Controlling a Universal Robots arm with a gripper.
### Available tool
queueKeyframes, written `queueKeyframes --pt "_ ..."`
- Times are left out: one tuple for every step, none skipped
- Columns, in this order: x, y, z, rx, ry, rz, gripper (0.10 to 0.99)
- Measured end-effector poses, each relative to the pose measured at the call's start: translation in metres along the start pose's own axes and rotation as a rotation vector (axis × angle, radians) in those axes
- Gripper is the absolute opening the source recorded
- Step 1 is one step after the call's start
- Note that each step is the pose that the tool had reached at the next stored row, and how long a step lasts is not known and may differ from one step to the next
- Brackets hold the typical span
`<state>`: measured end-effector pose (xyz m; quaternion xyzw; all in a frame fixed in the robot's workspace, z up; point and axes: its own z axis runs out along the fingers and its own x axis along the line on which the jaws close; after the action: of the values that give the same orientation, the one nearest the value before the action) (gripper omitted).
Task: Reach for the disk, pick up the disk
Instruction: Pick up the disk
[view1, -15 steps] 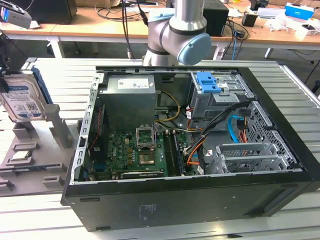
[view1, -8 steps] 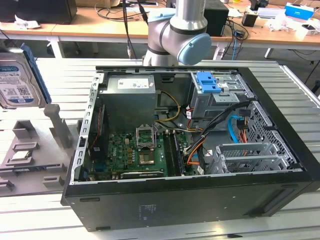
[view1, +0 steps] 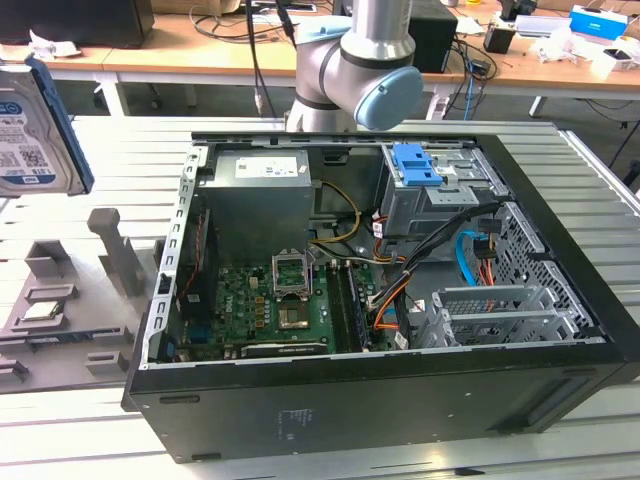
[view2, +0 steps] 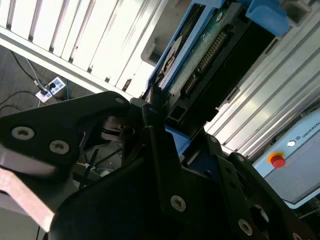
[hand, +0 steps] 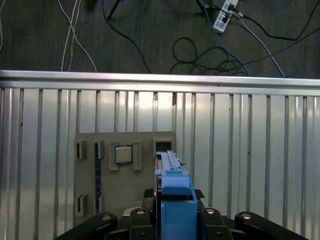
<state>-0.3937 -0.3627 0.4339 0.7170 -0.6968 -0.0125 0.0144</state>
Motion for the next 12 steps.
queueKeyframes --pt "0.0 0.0001 -0.0025 0.0 0.0 0.0 0.365" --pt "0.0 0.0002 -0.0045 0.0 0.0 0.0 0.365" --pt "0.0 0.0002 -0.0062 0.0 0.0 0.0 0.365" --pt "0.0 0.0003 -0.0083 0.0 0.0 0.0 0.365" --pt "0.0 0.0004 -0.0112 0.0 0.0 0.0 0.365" --pt "0.0 0.0005 -0.0133 0.0 -0.0001 0.0 0.365" --pt "0.0 0.0006 -0.0167 0.0 0.0001 0.0 0.365" --pt "0.0 0.0007 -0.0184 0.0 0.0 0.0 0.365" --pt "0.0 0.0008 -0.0201 0.0 0.0 0.0 0.365" --pt "0.0 0.0009 -0.0235 0.0 0.0 0.0 0.365" --pt "0.0 0.0009 -0.0252 0.0 0.0001 0.0 0.365" --pt "0.0 0.001 -0.0269 0.0 0.0 0.0 0.365"
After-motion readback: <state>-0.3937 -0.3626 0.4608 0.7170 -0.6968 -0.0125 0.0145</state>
